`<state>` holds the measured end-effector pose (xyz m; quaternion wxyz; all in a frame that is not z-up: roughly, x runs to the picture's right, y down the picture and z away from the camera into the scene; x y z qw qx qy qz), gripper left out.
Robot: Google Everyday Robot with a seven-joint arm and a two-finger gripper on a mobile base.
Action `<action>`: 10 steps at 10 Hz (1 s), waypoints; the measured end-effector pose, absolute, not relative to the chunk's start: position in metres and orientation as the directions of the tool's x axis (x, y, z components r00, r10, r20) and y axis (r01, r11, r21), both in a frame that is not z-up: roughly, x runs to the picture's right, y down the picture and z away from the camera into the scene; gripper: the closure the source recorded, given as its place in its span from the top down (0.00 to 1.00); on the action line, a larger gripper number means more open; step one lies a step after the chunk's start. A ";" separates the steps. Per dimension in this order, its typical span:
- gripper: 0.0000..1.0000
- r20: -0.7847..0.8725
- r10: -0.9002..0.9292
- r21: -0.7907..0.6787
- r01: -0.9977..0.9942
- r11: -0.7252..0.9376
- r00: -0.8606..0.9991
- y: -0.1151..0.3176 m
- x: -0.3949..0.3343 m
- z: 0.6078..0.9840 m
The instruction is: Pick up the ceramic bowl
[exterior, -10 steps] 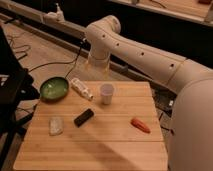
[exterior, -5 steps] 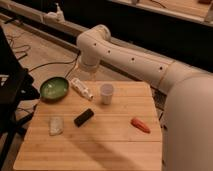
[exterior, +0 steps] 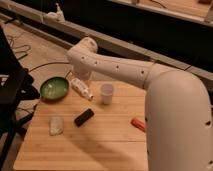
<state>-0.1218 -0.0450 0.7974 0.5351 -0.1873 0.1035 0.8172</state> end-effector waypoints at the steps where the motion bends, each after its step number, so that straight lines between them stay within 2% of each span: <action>1: 0.66 -0.416 0.836 -0.030 -0.913 -0.407 -0.359 -0.045 -0.120 0.797; 4: 0.66 -0.414 0.837 -0.019 -0.916 -0.401 -0.358 -0.044 -0.118 0.800; 10: 0.66 -0.445 0.807 -0.032 -0.893 -0.448 -0.389 -0.025 -0.138 0.827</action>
